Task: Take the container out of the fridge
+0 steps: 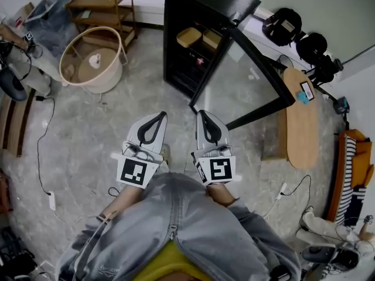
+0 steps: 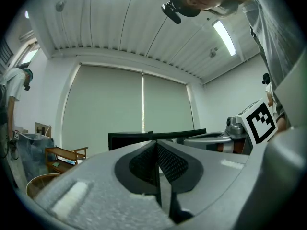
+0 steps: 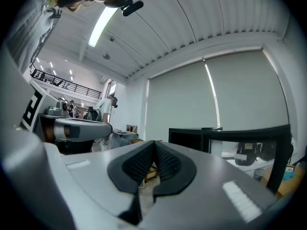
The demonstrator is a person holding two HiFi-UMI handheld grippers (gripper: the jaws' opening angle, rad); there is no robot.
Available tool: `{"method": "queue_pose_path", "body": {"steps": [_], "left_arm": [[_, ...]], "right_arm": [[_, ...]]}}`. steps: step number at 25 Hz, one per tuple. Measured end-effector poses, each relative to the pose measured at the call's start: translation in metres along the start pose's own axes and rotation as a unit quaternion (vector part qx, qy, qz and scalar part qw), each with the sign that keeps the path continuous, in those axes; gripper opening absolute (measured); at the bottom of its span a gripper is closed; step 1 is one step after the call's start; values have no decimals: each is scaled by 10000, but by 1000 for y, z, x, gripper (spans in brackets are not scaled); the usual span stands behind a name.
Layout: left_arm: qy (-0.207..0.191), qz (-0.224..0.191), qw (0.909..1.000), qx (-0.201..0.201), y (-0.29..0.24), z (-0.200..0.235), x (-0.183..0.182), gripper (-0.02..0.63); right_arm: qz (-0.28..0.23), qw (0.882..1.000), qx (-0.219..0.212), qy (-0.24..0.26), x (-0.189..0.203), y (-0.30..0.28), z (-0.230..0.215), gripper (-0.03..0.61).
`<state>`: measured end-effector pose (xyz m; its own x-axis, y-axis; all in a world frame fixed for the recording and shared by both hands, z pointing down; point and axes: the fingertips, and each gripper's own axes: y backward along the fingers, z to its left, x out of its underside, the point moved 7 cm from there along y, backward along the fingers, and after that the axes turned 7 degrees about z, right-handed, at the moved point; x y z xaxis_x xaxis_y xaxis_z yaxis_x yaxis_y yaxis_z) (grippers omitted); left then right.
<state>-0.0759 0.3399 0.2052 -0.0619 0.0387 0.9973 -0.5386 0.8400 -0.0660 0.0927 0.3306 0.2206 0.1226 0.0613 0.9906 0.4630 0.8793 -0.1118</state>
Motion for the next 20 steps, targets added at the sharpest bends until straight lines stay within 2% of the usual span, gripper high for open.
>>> {"method": "queue_pose_path", "body": {"steps": [4, 9, 20], "left_arm": [[-8, 34, 9999, 149, -37, 44, 6, 6], [66, 91, 9994, 333, -75, 77, 11, 6], [196, 262, 9978, 579, -133, 105, 24, 6]], "right_arm": [[87, 9998, 170, -72, 3, -51, -9, 1], [185, 9993, 321, -80, 3, -91, -21, 1], [404, 9983, 380, -149, 10, -142, -51, 0]]}}
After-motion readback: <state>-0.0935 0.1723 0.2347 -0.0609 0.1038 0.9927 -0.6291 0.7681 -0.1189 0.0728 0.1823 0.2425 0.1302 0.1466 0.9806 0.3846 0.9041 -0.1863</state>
